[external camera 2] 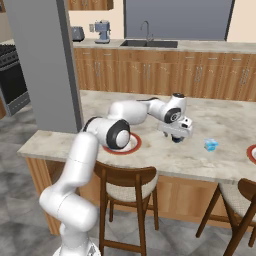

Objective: Place two yogurt containers on each plate.

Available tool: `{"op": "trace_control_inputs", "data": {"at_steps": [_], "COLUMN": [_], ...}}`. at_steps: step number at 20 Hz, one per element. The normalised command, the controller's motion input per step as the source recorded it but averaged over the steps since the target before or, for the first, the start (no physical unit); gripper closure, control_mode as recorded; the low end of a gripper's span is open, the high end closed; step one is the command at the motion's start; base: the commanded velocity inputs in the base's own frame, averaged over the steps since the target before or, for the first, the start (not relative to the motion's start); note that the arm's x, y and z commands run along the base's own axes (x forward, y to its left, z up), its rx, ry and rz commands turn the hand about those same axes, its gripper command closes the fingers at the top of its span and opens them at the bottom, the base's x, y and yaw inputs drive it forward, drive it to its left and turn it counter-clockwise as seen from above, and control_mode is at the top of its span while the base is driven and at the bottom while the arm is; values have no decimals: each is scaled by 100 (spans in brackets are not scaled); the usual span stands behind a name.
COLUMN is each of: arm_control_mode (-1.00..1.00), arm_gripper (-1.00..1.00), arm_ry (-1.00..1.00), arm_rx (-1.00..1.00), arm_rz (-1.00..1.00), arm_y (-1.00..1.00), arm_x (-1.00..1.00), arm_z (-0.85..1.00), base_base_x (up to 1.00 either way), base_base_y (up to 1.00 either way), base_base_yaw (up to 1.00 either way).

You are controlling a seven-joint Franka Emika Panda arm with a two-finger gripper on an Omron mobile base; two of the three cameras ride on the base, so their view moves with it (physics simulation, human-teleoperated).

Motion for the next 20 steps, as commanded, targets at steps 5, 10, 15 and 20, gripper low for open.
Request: {"op": "trace_control_inputs", "data": {"at_steps": [5,10,15,20], "arm_control_mode": [-100,-100,-100,-100], "arm_gripper": [-100,-100,-100,-100], "arm_ry": [0,-1,-2,-1], "arm_rx": [0,0,0,0], "arm_rz": [0,1,0,0], "arm_y": [0,0,-2,-2], "arm_x": [18,23,17,17], "arm_z": [-11,-7,-5,-7], "base_base_x": [0,0,0,0], "base_base_y": [0,0,0,0], "base_base_yaw": [0,0,0,0]}}
